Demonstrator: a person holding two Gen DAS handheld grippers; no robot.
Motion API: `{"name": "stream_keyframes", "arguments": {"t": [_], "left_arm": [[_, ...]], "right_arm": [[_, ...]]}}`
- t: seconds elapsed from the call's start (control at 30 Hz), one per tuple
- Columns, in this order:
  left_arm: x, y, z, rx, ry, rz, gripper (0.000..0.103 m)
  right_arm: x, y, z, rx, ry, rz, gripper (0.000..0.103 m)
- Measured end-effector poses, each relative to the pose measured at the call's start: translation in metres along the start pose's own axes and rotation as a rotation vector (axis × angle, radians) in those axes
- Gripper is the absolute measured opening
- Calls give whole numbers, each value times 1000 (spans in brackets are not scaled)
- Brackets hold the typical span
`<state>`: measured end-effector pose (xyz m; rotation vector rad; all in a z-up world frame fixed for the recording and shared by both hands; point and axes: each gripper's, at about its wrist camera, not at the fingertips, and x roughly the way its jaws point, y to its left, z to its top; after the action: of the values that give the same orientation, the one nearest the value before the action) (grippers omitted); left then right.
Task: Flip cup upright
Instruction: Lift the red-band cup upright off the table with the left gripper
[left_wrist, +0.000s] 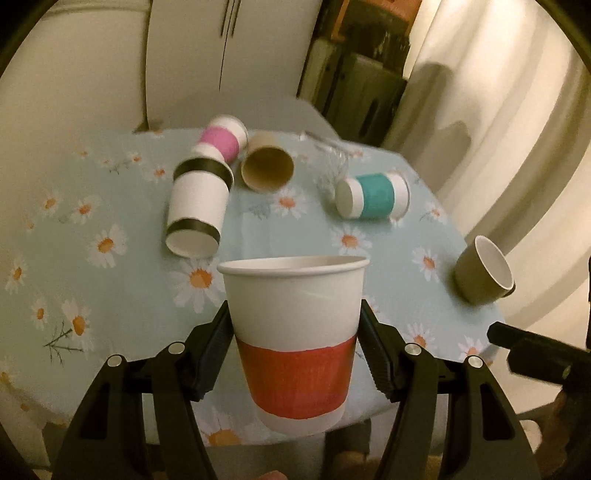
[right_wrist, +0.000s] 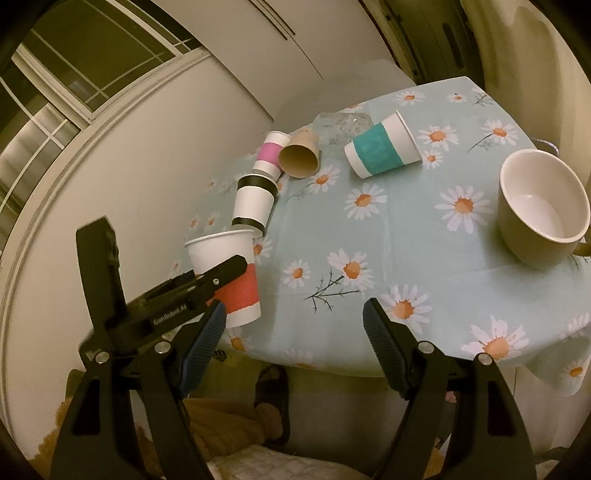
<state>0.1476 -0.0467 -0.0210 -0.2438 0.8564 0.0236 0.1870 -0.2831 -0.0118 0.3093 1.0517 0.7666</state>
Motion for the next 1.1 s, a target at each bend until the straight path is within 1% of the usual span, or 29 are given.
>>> {"name": "stream_keyframes", "arguments": {"t": [0.1,0.2,0.33,0.43,0.5,0.57,0.6,0.63,0.77,0.83,0.97,1.03,1.1], "left_arm": [[-4,-3,-9,21,-98,20,63],[-7,-6,-17,41,-172,24,63],[-10,-20,-32,97,-301,52,63],[-10,-24,-40,101,-365,59,63],[-9,-30,-49,124,-429,70,63],[-9,-32,-53,125,-470,70,63],[-8,-34,-57,124,-504,69,63],[-8,-36,-59,126,-518,75,64],[-6,-43,-71,133,-612,136,64],[-4,-48,-76,154,-662,185,64],[-2,-52,-83,153,-717,226,64],[2,-52,-85,157,-724,236,64],[6,-51,-86,139,-729,243,64]], "right_arm": [[-3,2,1,-8,-15,10,76],[-4,5,2,-20,-27,13,76],[-4,7,2,-28,-28,5,76],[-3,7,3,-25,-31,-6,76],[-3,6,3,-22,-33,-7,76],[-4,6,3,-22,-34,-8,76],[-4,6,3,-22,-33,-8,76],[-4,5,3,-21,-34,-8,76],[-5,4,3,-20,-34,-9,76],[-6,3,4,-20,-35,-8,76],[-6,3,4,-20,-32,-7,76],[-6,3,4,-23,-30,-8,76],[-6,4,3,-25,-27,-7,76]]}}
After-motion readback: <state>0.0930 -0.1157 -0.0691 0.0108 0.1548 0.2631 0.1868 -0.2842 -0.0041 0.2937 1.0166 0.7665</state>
